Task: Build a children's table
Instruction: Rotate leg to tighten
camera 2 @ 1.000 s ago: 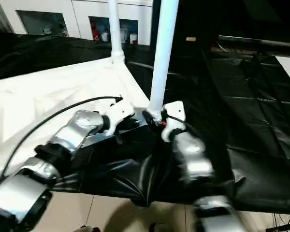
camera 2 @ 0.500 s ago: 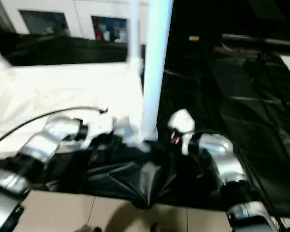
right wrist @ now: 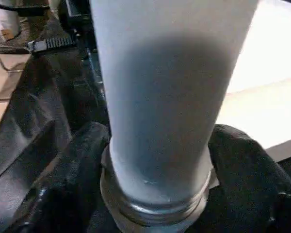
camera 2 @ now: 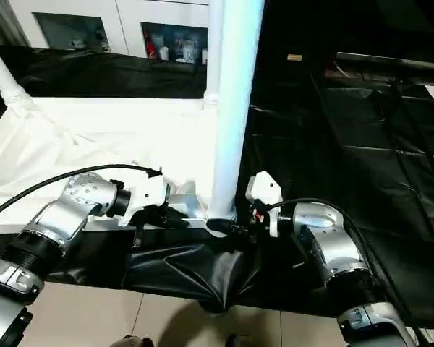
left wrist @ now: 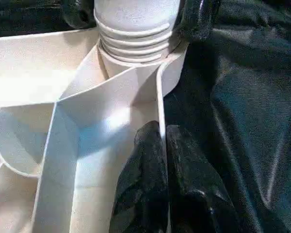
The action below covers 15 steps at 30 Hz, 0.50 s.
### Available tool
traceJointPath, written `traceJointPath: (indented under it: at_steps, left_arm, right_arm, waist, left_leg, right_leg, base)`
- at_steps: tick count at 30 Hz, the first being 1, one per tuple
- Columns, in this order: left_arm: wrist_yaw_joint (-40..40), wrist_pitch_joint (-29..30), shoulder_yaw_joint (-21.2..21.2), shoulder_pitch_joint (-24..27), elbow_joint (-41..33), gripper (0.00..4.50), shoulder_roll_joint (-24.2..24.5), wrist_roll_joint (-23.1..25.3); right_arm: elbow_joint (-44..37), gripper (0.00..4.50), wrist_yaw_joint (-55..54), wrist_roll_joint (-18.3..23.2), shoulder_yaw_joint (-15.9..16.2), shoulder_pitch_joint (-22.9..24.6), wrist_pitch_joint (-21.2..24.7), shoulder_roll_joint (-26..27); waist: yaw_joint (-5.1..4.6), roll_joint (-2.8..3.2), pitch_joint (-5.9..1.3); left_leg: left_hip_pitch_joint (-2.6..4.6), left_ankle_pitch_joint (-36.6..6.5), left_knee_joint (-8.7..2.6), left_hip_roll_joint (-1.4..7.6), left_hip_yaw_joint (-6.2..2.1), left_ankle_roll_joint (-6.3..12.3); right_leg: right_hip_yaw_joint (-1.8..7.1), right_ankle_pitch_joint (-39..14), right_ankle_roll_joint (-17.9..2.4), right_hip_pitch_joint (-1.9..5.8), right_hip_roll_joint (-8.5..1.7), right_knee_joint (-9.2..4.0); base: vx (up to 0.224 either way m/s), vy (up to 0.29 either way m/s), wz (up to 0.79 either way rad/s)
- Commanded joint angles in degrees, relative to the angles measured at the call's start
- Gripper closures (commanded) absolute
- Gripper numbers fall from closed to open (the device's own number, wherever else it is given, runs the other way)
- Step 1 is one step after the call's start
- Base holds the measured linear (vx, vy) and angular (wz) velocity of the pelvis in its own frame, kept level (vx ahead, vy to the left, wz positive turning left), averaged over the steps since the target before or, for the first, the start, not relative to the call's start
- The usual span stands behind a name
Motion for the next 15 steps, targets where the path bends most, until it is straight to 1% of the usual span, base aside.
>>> traceJointPath:
  at_steps: [1,2,5,10,11,13,14,15]
  left_arm:
    - [-2.54,-0.34,-1.78,1.5,-1.06,4.5,-0.34,-0.33]
    - [-2.68,-0.22,-1.75,1.59,-1.29,4.5,-0.24,-0.32]
    - [-2.97,0.4,-1.76,1.91,-2.21,4.5,0.06,-0.52]
    - [-2.88,0.36,-1.71,1.77,-1.84,4.5,0.18,-0.39]
    - [-2.88,0.36,-1.71,1.77,-1.84,4.5,0.18,-0.39]
    - [-0.56,0.68,-1.44,1.03,-0.32,4.5,-0.37,0.71]
    - [2.06,0.88,-1.27,0.31,1.15,4.5,-0.9,1.9]
    - [4.41,1.48,-1.03,-0.33,2.4,4.5,-1.44,2.78]
  right_arm:
    - [-0.39,1.31,0.84,-0.43,0.48,0.05,0.63,-0.94]
    - [-0.48,1.45,1.09,-0.41,0.58,0.14,0.7,-1.04]
    - [-0.71,1.68,1.45,-0.2,0.78,0.31,0.9,-1.18]
    - [-0.4,1.8,1.7,-0.29,0.46,0.4,1.19,-0.71]
    - [-0.4,1.8,1.7,-0.29,0.46,0.4,1.19,-0.71]
    - [0.32,1.81,-0.48,-0.65,-0.22,0.51,1.71,0.17]
    - [1.38,1.81,-3.45,-1.47,-0.78,0.37,1.46,0.96]
    - [2.48,1.81,-6.33,-2.21,-1.28,0.13,1.35,1.67]
  waist:
    - [-0.03,-0.64,-3.93]
    - [0.0,-0.62,-3.92]
    - [-0.01,-0.65,-3.89]
    - [0.01,-0.66,-3.96]
    - [0.0,-0.6,-3.84]
    - [-0.04,-0.62,-3.78]
    - [-0.09,-0.7,-3.7]
    - [-0.26,-0.74,-3.53]
  left_leg:
    - [-0.04,-6.25,-2.82,1.34,-0.31,6.22]
    - [-0.06,-6.32,-2.82,1.35,-0.32,6.16]
    - [0.01,-6.08,-2.8,1.35,-0.29,6.22]
    - [-0.02,-5.45,-2.71,1.28,-0.29,6.56]
    - [-0.05,-5.52,-2.73,1.26,-0.28,6.58]
    - [-0.04,-5.67,-2.75,1.25,-0.28,6.58]
    - [0.01,-6.2,-2.82,1.27,-0.31,6.3]
    - [0.05,-6.66,-2.83,1.23,-0.21,6.14]
  right_leg:
    - [2.27,-4.52,-14.65,3.49,-3.55,-2.99]
    - [2.27,-4.78,-14.61,3.51,-3.6,-2.99]
    - [2.29,-4.6,-14.64,3.42,-3.54,-2.97]
    - [2.26,-3.5,-14.79,3.5,-3.49,-2.82]
    - [2.27,-3.59,-14.8,3.43,-3.49,-2.87]
    - [2.25,-3.96,-14.7,3.4,-3.44,-2.92]
    - [2.23,-5.11,-14.48,3.34,-3.46,-3.06]
    - [2.29,-6.04,-14.26,3.08,-3.4,-3.31]
  base:
    - [0.0,0.0,0.0]
    - [0.0,0.0,0.0]
    - [0.0,0.0,0.0]
    - [0.0,0.0,0.0]
    - [0.0,0.0,0.0]
    - [0.0,0.0,0.0]
    - [0.0,0.0,0.0]
    - [0.0,0.0,0.0]
